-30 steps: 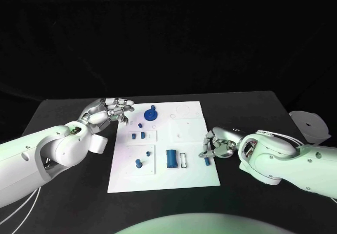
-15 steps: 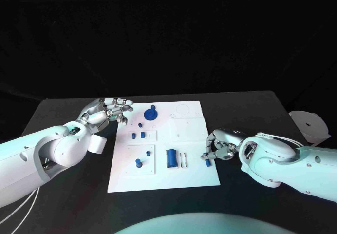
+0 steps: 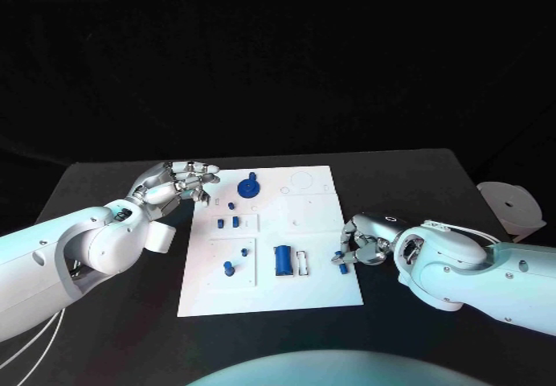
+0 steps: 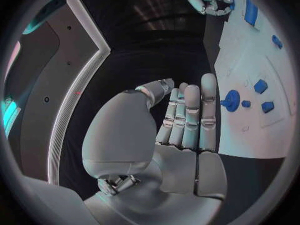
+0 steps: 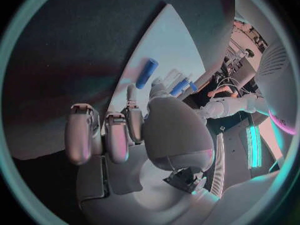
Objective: Assemble the parts on the task board
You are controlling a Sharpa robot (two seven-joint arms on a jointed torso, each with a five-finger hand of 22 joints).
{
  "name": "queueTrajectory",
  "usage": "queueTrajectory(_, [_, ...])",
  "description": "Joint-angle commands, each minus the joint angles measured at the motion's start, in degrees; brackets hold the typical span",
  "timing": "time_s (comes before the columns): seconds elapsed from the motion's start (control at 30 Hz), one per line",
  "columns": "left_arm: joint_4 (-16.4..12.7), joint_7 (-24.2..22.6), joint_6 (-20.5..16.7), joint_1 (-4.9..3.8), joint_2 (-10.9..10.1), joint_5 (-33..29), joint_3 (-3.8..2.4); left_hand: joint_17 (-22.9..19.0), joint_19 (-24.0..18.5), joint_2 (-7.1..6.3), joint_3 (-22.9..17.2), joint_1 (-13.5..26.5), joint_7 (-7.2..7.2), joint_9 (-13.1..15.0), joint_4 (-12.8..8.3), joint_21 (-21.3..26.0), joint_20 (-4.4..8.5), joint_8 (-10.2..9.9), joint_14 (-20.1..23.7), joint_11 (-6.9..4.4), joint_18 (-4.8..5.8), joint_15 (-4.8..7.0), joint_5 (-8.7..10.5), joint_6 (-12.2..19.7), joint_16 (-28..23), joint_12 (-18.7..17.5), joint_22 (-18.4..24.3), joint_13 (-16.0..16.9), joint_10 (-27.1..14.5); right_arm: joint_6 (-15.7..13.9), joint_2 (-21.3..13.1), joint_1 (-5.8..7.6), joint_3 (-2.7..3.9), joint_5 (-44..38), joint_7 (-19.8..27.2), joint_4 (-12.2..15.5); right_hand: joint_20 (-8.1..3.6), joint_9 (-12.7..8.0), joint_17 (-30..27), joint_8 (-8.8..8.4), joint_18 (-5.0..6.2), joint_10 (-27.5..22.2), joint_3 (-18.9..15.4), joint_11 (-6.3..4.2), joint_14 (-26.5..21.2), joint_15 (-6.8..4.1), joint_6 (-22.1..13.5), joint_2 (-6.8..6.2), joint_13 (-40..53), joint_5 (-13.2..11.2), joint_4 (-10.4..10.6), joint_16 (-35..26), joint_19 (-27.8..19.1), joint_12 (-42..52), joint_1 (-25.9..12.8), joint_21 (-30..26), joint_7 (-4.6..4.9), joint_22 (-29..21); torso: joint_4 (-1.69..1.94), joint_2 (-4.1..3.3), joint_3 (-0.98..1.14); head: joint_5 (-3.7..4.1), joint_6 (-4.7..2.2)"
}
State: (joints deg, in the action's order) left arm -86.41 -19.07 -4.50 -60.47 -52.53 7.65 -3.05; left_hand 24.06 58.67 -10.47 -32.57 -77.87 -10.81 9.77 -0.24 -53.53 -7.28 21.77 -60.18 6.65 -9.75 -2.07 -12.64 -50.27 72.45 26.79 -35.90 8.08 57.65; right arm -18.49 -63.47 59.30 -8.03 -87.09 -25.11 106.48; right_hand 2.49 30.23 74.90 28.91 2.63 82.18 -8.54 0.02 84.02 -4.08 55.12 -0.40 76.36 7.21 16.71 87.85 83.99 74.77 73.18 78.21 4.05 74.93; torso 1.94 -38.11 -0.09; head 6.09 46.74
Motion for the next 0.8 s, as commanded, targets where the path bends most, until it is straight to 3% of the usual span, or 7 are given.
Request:
queueTrajectory(0.03, [-0.11, -0.07, 1.01, 0.0, 0.05, 0.23, -0.02, -0.04, 0.45, 0.21, -0.09, 0.19, 0.04, 0.13, 0.09, -0.1, -0.15, 0.34, 0.34, -0.1, -0.86, -0.17, -0.33, 0.35, -0.28, 0.35, -0.01, 0.1, -0.49, 1.47, -0.03, -0.12, -0.02, -1.21, -0.71, 0.28, 0.2, 0.07, 7.65, -0.09, -0.02, -0.11, -0.57, -0.24, 4.46, 0.35, 0.49, 0.09, 0.65, 0.03, -0.01, -0.25, 0.73, -0.23, -0.73, -0.01, -0.06, 10.19, -0.01, 0.05, -0.01, 0.07, 0.01])
queueTrajectory(0.3, [-0.12, -0.01, 1.03, 0.0, 0.06, 0.25, -0.02, -0.04, 0.45, 0.21, -0.09, 0.19, 0.04, 0.13, 0.09, -0.1, -0.15, 0.34, 0.34, -0.1, -0.86, -0.17, -0.33, 0.35, -0.28, 0.35, -0.01, 0.1, -0.49, 3.96, 0.03, -0.47, -0.05, -1.22, -1.01, 0.37, 0.15, 0.18, 7.83, -0.05, -0.06, -0.07, -0.89, -0.33, 4.5, 0.29, 0.64, 0.17, 0.71, 0.64, -0.22, -0.21, 0.82, -0.21, -0.2, 0.13, -0.18, 10.28, 0.0, 0.06, -0.09, 0.19, 0.04])
queueTrajectory(0.57, [-0.13, 0.04, 1.02, 0.0, -0.01, 0.26, -0.02, -0.04, 0.45, 0.21, -0.09, 0.19, 0.04, 0.13, 0.09, -0.1, -0.15, 0.34, 0.34, -0.1, -0.86, -0.17, -0.33, 0.35, -0.28, 0.35, -0.01, 0.1, -0.49, 6.18, 0.34, -1.1, -0.09, -1.71, -1.31, 0.27, -0.16, 0.18, 7.88, -0.55, -0.06, -0.07, 0.58, -0.7, 4.51, -0.05, 0.75, 1.12, 0.83, 0.2, -1.56, -0.24, 0.88, -0.29, 6.78, 0.03, -0.55, 10.4, 0.11, 0.0, -0.06, 0.14, 0.14])
queueTrajectory(0.8, [-0.15, 0.08, 1.03, 0.0, -0.06, 0.27, -0.02, -0.04, 0.45, 0.21, -0.09, 0.19, 0.04, 0.13, 0.09, -0.1, -0.15, 0.34, 0.34, -0.1, -0.86, -0.17, -0.33, 0.35, -0.28, 0.35, -0.01, 0.1, -0.49, 7.36, 0.67, -1.36, -0.15, -2.27, -1.6, 0.26, -0.33, -0.06, 7.89, -1.0, -0.07, -0.13, 2.05, -0.91, 4.51, -0.24, 1.07, 1.32, 0.84, 0.14, -2.15, -0.26, 0.89, -0.42, 10.09, -0.04, -0.78, 10.45, 0.01, 0.05, -0.08, 0.09, 0.25])
